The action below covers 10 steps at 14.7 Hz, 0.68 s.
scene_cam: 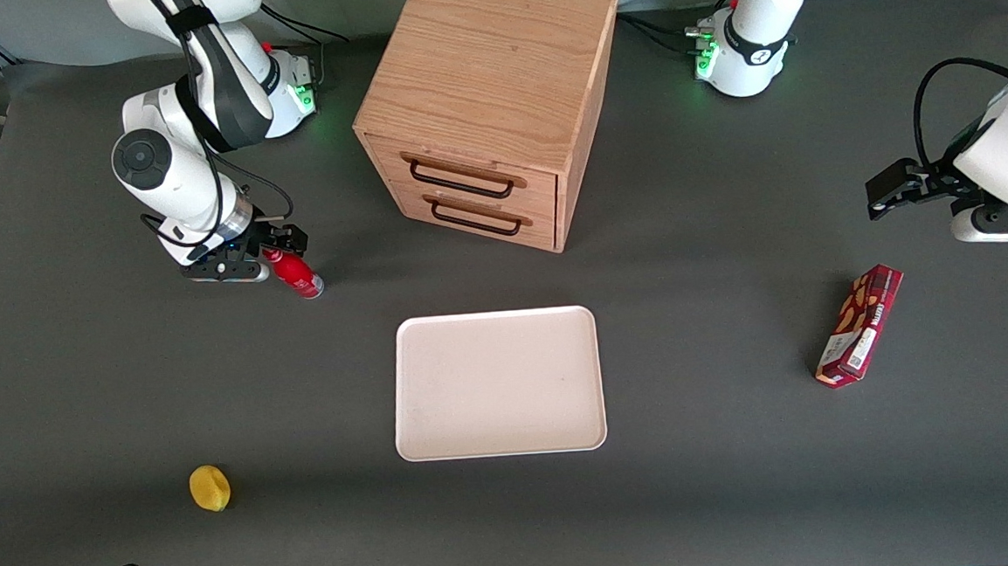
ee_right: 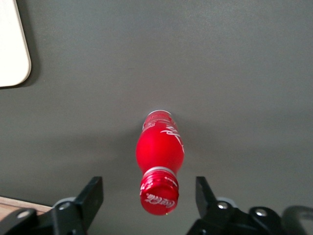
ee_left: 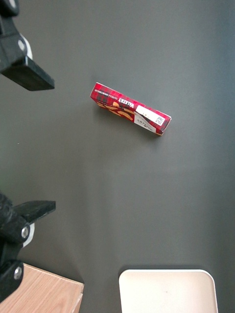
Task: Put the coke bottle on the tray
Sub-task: 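Close the right gripper around the bottle's cap end, then lift the bottle and carry it to the white tray's edge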
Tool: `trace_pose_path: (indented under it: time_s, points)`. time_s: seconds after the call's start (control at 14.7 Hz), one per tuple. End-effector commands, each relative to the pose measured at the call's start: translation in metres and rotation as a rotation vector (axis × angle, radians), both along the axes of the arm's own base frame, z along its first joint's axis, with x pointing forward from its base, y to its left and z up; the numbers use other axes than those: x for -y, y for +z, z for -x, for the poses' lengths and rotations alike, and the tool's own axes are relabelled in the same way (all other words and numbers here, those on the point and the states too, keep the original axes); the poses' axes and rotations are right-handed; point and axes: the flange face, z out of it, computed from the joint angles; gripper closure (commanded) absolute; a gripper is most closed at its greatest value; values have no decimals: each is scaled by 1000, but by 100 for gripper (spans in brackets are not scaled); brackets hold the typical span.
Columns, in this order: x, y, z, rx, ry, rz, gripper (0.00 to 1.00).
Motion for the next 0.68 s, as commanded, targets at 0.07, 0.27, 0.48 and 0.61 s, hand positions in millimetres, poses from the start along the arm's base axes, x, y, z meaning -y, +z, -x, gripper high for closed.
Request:
trace_pose_path:
  time_s: [0.07, 0.27, 0.48, 0.61]
  points:
    - [1, 5, 5, 26, 23, 10, 47]
    - [1, 6, 4, 29, 23, 9, 92]
    - [0, 11, 1, 34, 25, 8, 100]
    - [-4, 37, -12, 28, 26, 9, 100]
